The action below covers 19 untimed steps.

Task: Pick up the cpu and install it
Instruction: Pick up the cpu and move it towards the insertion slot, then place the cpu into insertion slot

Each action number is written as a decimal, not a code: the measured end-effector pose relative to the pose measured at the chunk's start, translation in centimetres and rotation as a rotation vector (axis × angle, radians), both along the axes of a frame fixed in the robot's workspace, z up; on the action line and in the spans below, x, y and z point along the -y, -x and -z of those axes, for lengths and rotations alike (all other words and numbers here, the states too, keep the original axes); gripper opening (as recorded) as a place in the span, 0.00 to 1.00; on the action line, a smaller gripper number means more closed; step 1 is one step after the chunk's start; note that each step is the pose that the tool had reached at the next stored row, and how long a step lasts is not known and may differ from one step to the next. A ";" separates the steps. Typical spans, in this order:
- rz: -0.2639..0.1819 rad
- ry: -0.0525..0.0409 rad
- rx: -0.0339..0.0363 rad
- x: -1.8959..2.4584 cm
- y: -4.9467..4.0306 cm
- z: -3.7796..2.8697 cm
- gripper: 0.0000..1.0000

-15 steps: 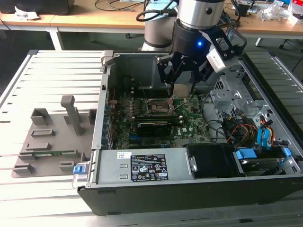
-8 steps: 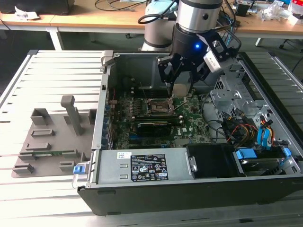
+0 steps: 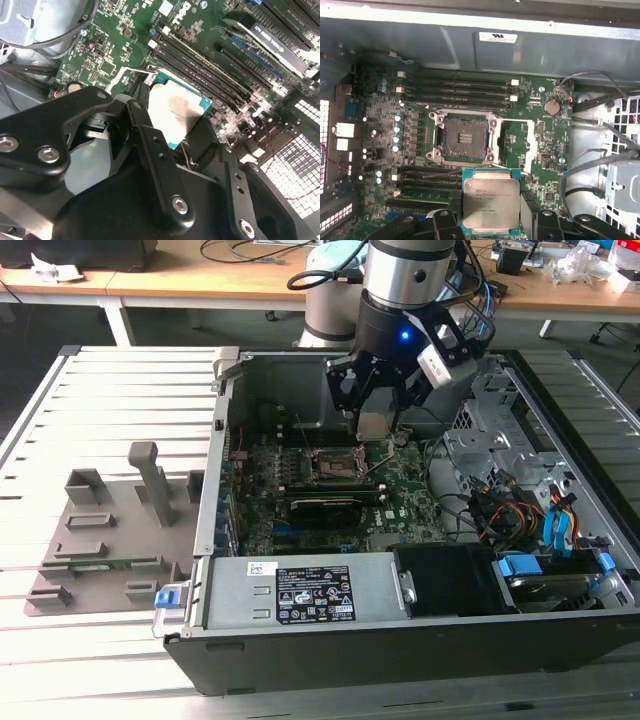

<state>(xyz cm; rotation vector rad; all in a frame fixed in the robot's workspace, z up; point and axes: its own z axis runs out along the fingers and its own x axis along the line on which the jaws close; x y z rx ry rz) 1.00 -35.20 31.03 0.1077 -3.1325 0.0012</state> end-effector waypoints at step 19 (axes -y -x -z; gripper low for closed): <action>0.173 0.0004 0.0000 -0.05 0.01 0.09 0.55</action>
